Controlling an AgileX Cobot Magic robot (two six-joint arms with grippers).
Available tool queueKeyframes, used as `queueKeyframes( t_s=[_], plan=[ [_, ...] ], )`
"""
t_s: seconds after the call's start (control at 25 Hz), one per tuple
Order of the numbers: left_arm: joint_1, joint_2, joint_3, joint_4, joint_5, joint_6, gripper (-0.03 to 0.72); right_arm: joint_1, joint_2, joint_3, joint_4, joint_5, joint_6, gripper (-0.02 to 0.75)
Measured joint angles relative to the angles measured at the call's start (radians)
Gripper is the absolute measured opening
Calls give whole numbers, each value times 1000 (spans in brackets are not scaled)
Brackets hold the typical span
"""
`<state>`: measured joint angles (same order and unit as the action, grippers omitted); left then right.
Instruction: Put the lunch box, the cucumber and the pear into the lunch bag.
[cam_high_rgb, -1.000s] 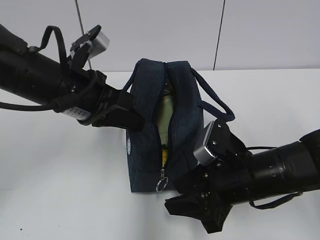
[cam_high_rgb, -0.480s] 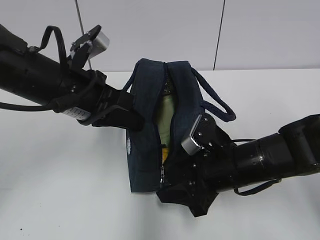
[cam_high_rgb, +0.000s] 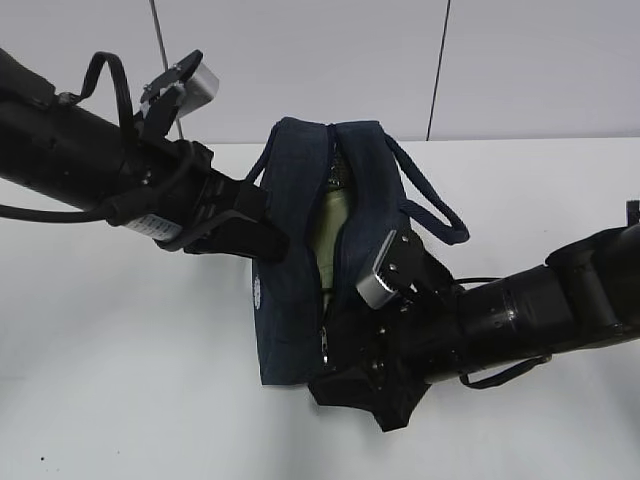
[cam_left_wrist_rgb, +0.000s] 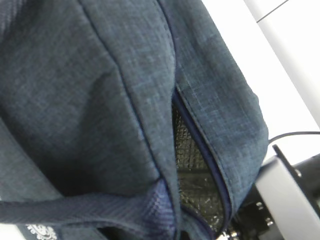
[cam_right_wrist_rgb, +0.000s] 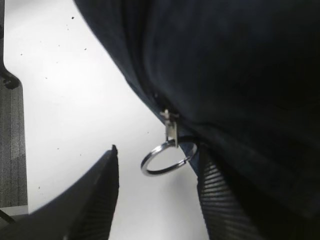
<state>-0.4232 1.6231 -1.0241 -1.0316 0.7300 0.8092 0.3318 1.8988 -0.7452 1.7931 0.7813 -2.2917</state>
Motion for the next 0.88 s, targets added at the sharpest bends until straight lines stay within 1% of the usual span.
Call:
queueKeyframes(
  t_s=[0.32, 0.4, 0.64, 0.72, 0.88],
  plan=[
    [0, 0, 0, 0, -3, 0, -15, 0, 22, -35, -10, -9, 16, 410],
    [0, 0, 0, 0, -4, 0, -15, 0, 22, -47, -10, -16, 21, 398],
    [0, 0, 0, 0, -3, 0, -15, 0, 24, -54, -10, -62, 53, 253],
    [0, 0, 0, 0, -2, 0, -15, 0, 24, -54, -10, -69, 59, 227],
    [0, 0, 0, 0, -2, 0, -15, 0, 24, -54, -10, -71, 104, 202]
  ],
)
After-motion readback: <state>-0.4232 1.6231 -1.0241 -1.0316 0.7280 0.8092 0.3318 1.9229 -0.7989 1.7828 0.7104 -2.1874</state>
